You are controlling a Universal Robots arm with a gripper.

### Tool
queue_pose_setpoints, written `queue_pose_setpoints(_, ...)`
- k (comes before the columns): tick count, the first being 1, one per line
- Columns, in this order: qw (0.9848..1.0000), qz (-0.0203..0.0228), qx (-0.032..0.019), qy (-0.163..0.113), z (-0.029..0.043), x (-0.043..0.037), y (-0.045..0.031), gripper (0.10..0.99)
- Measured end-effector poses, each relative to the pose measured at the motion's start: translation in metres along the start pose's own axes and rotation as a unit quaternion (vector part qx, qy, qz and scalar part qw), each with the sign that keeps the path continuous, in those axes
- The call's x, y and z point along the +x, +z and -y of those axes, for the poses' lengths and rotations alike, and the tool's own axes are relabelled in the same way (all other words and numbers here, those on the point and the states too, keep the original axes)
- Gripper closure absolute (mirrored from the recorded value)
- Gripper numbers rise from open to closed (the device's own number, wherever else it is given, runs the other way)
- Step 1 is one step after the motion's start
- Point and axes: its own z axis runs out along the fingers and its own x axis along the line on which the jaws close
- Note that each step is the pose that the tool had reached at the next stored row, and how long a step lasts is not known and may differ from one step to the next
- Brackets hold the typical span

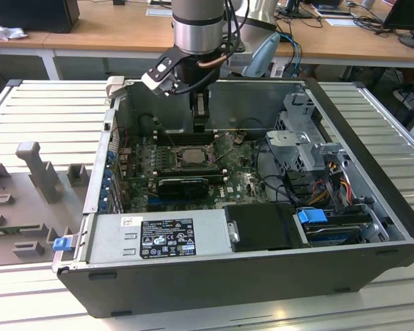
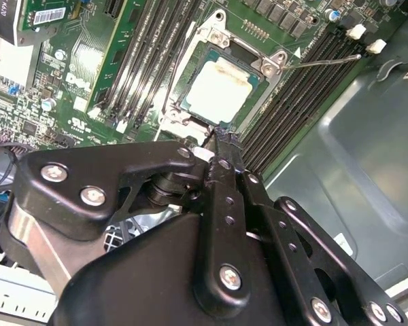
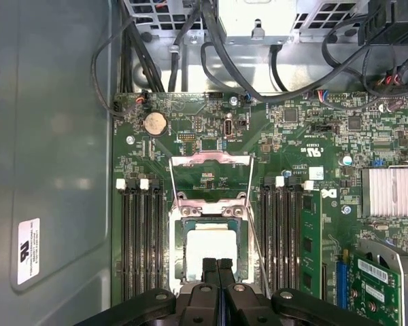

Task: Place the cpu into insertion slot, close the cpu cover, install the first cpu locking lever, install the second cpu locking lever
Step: 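Close the cpu cover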

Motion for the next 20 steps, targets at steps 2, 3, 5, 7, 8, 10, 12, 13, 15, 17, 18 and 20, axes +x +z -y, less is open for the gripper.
queue_pose_setpoints(2, 1.0000, 0.0000, 0.0000, 0.000, -0.0001, 0.0000, -0.0002, 0.980)
queue_pose_setpoints(3, 1.0000, 0.0000, 0.0000, 0.000, -0.0001, 0.0000, -0.0003, 0.980)
queue_pose_setpoints(5, 1.0000, 0.0000, 0.0000, 0.000, -0.0003, -0.0001, -0.0003, 0.980)
queue_pose_setpoints(7, 1.0000, 0.0000, 0.0000, 0.000, -0.0005, -0.0001, -0.0004, 0.980)
queue_pose_setpoints(8, 1.0000, 0.0000, 0.0000, 0.000, -0.0006, -0.0001, -0.0004, 0.980)
queue_pose_setpoints(10, 1.0000, 0.0001, 0.0001, 0.000, -0.0016, -0.0002, -0.0004, 0.980)
queue_pose_setpoints(12, 1.0000, 0.0001, 0.0002, 0.000, -0.0030, -0.0001, -0.0002, 0.980)
queue_pose_setpoints(13, 1.0000, 0.0001, 0.0003, 0.000, -0.0040, -0.0001, -0.0002, 0.980)
queue_pose_setpoints(15, 1.0000, 0.0000, 0.0004, 0.000, -0.0054, -0.0001, -0.0001, 0.980)
queue_pose_setpoints(17, 1.0000, 0.0000, 0.0004, 0.000, -0.0071, -0.0001, 0.0000, 0.980)
queue_pose_setpoints(18, 1.0000, 0.0000, 0.0005, 0.000, -0.0082, -0.0001, 0.0001, 0.980)
queue_pose_setpoints(20, 1.0000, 0.0001, 0.0005, 0.000, -0.0096, 0.0000, 0.0002, 0.980)
